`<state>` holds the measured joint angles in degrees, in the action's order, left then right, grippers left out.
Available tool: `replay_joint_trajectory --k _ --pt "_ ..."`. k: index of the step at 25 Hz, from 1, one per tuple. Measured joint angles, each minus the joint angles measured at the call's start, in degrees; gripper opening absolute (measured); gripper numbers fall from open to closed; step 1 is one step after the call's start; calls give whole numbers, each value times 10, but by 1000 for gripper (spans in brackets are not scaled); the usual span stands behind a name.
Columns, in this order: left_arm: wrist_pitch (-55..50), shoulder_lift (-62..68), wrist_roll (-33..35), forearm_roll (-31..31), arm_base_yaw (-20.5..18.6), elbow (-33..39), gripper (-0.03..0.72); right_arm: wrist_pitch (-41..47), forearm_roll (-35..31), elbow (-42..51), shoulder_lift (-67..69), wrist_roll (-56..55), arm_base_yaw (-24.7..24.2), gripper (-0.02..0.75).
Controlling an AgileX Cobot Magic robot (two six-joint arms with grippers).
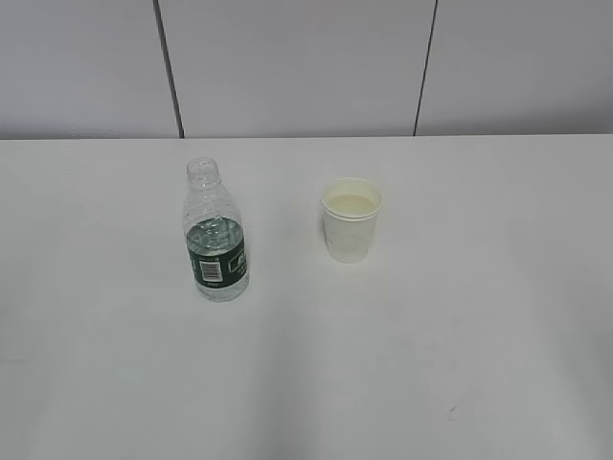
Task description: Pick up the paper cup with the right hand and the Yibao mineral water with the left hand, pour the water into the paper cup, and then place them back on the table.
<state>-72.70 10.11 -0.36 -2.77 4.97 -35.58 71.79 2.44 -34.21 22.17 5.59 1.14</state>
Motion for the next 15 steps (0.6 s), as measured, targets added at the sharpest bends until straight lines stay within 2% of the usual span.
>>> replay_joint_trajectory --k 9,15 --pt "-7 -100 0 0 0 21 432 6 9 26 -166 -1 0 594" --pt "-9 -103 0 -1 0 22 429 12 13 27 -232 -10 0 594"
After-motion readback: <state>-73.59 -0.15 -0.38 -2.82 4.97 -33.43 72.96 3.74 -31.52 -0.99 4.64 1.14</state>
